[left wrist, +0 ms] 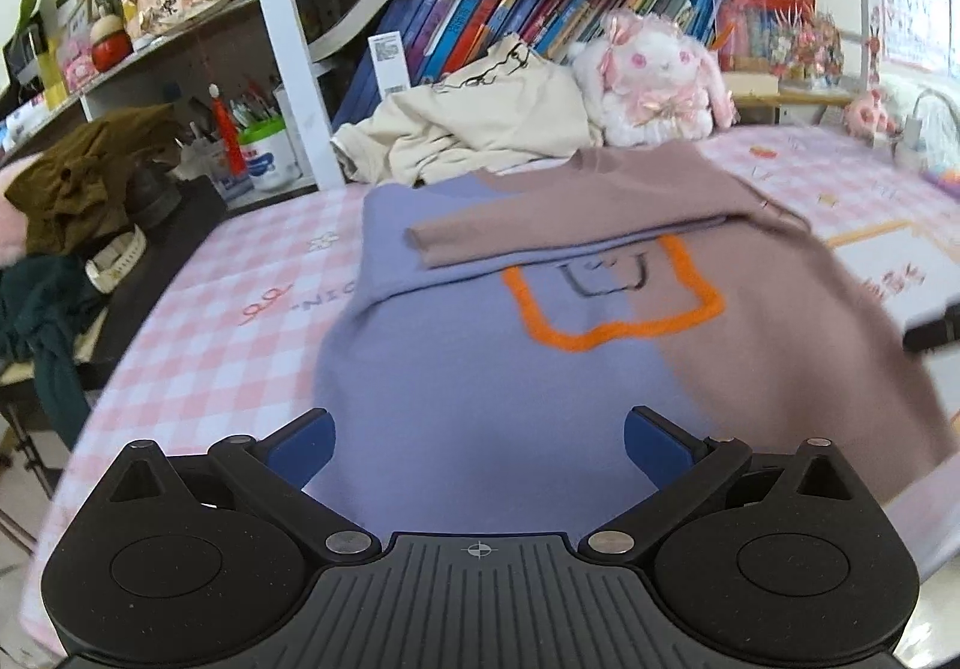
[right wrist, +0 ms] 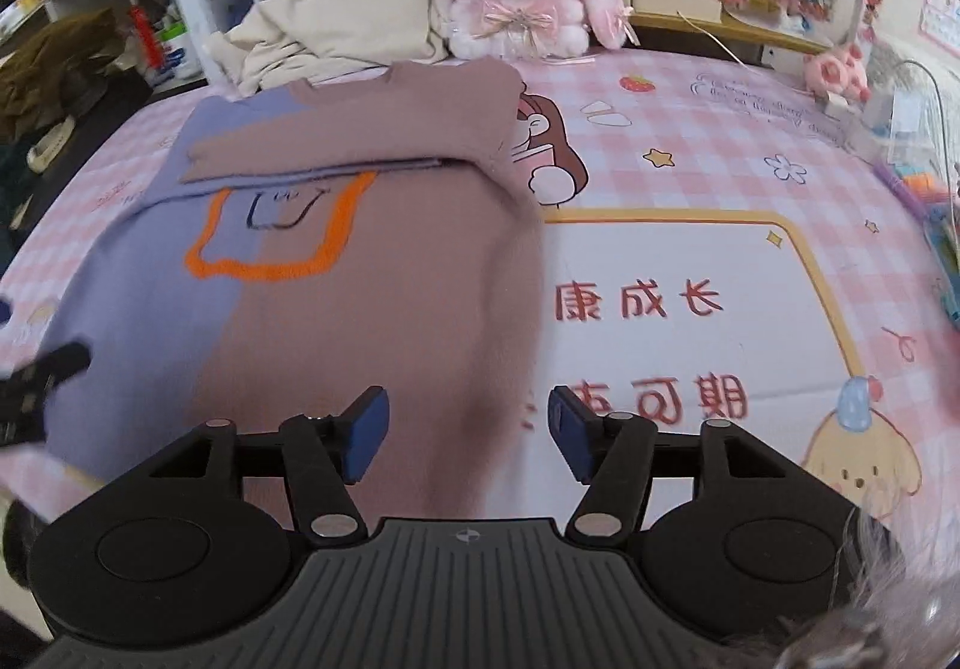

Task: Fold clothes
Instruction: 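Withdraw both open grippers from the sweater toward its hem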

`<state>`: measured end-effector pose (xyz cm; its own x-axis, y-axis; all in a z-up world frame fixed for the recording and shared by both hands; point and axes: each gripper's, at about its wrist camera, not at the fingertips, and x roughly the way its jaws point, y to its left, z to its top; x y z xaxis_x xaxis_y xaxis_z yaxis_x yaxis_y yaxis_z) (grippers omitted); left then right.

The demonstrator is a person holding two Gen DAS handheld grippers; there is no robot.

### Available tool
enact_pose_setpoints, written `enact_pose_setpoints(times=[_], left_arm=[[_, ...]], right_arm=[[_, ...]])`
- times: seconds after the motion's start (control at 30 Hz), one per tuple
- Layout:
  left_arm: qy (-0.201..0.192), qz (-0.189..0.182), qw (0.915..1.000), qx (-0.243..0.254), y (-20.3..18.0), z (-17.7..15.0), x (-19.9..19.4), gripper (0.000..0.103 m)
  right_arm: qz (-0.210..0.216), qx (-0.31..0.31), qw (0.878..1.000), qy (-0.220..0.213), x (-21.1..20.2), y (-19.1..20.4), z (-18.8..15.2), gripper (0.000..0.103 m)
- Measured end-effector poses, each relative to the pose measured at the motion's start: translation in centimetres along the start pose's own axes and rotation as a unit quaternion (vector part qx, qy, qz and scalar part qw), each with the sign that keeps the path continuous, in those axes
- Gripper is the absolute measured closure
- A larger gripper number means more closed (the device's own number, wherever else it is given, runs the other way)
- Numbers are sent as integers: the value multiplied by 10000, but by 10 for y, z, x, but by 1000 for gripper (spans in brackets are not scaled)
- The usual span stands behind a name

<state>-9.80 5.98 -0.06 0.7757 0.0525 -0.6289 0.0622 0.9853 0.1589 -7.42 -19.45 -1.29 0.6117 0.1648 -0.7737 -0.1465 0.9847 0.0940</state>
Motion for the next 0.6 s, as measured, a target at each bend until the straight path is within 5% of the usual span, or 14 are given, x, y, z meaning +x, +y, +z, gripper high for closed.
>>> enact_pose_setpoints(times=[0.6], left_arm=[[332,264,9984,-362,-66,-21,-62,0]], right_arm=[[423,-124,9984,-359,-47,-27,-49,29]])
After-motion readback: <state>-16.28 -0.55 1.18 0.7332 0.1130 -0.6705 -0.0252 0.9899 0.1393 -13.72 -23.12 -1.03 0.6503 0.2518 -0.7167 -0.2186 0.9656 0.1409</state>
